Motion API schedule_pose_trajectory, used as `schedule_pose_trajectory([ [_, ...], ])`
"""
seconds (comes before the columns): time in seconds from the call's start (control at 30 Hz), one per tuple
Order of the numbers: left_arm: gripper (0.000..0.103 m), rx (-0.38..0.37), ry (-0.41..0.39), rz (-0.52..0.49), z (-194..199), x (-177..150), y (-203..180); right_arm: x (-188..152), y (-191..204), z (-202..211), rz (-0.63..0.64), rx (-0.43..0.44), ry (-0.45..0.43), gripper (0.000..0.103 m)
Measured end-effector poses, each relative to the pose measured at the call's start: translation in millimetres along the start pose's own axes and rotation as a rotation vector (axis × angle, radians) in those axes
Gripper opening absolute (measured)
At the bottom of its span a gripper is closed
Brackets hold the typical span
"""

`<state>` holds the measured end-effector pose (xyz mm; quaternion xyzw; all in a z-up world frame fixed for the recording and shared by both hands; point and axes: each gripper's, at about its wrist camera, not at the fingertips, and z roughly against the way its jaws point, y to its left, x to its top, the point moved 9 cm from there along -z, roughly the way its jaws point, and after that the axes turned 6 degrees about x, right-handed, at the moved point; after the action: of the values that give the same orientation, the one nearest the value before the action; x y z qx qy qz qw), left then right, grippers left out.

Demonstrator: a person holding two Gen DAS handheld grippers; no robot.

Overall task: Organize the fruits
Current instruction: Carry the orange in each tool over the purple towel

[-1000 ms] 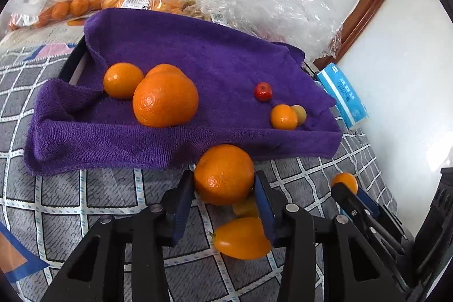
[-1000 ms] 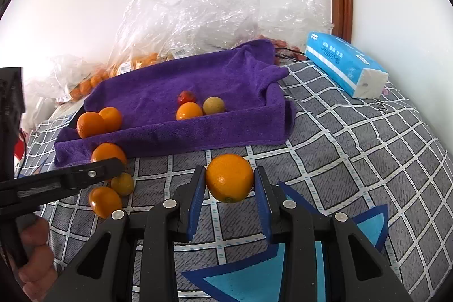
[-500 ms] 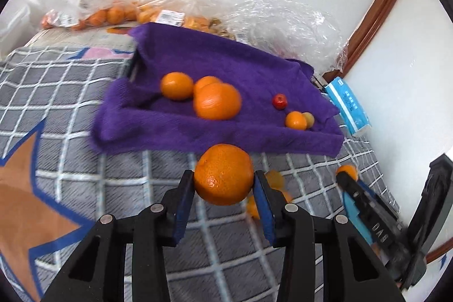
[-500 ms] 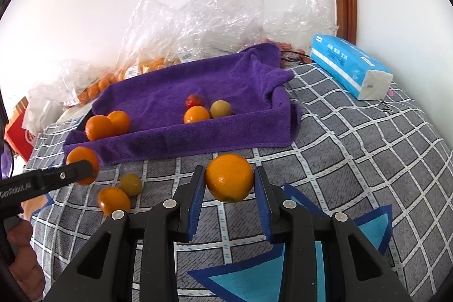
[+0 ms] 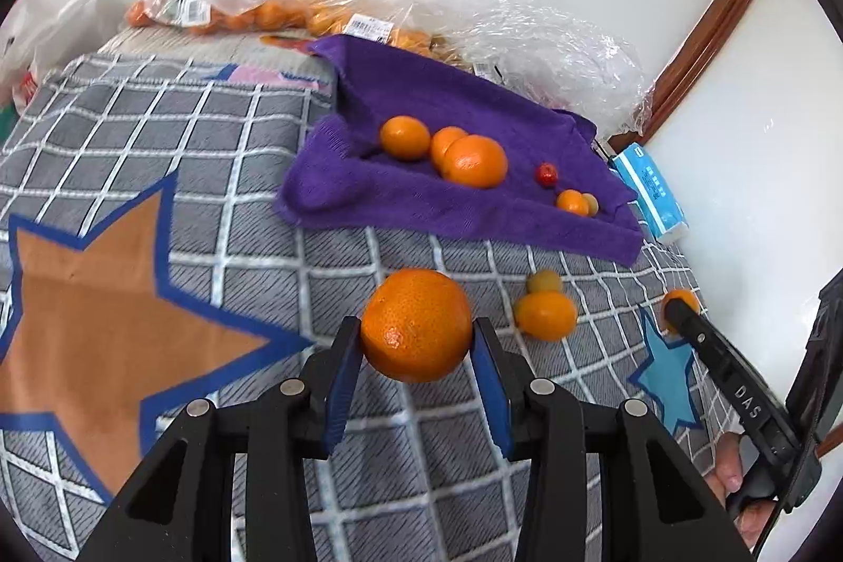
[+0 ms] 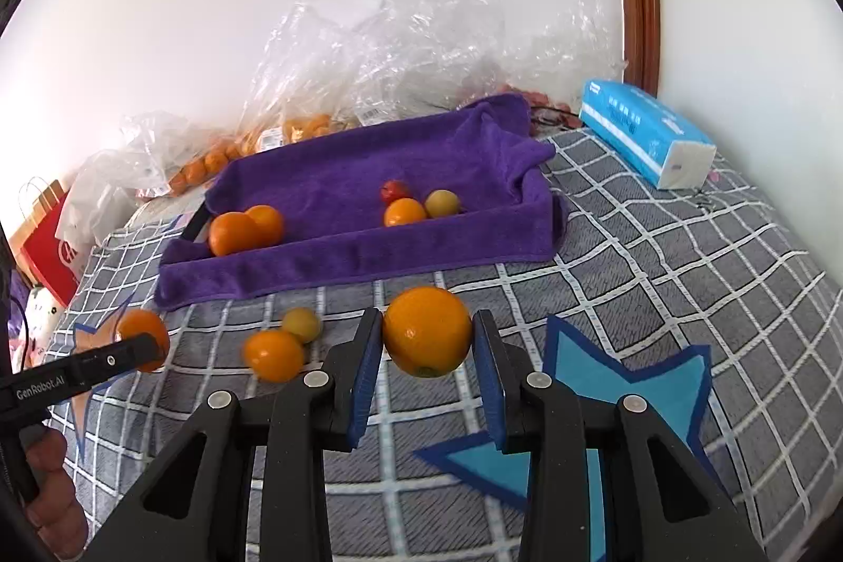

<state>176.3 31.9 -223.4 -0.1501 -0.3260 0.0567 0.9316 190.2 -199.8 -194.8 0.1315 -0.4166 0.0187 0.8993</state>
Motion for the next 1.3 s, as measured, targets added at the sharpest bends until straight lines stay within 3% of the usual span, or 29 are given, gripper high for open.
schedule_pose_trajectory([
  [0.27, 0.04, -0.017, 0.003, 0.0, 6, 1, 15, 7, 34, 16, 0.031, 0.0, -0.023, 0.034],
  [0.43, 0.04, 0.0, -0.038, -0.039, 15, 8, 16, 15, 43, 20, 0.004, 0.015, -0.038, 0.034],
  [0.73, 0.04, -0.01, -0.051, -0.032, 26, 16, 10, 28, 36, 27, -0.056, 0.027, -0.079, 0.034],
  [1.0, 0.04, -0.024, -0.045, -0.012, 29, 17, -1, 26, 28, 36, -0.026, 0.011, -0.08, 0.034],
  [1.13, 0.04, -0.009, -0.054, -0.022, 32, 17, -3, 26, 32, 34, -0.055, 0.097, -0.062, 0.034],
  [1.3, 0.04, 0.019, -0.063, -0.003, 37, 18, 4, 32, 38, 30, -0.027, 0.099, -0.085, 0.034],
])
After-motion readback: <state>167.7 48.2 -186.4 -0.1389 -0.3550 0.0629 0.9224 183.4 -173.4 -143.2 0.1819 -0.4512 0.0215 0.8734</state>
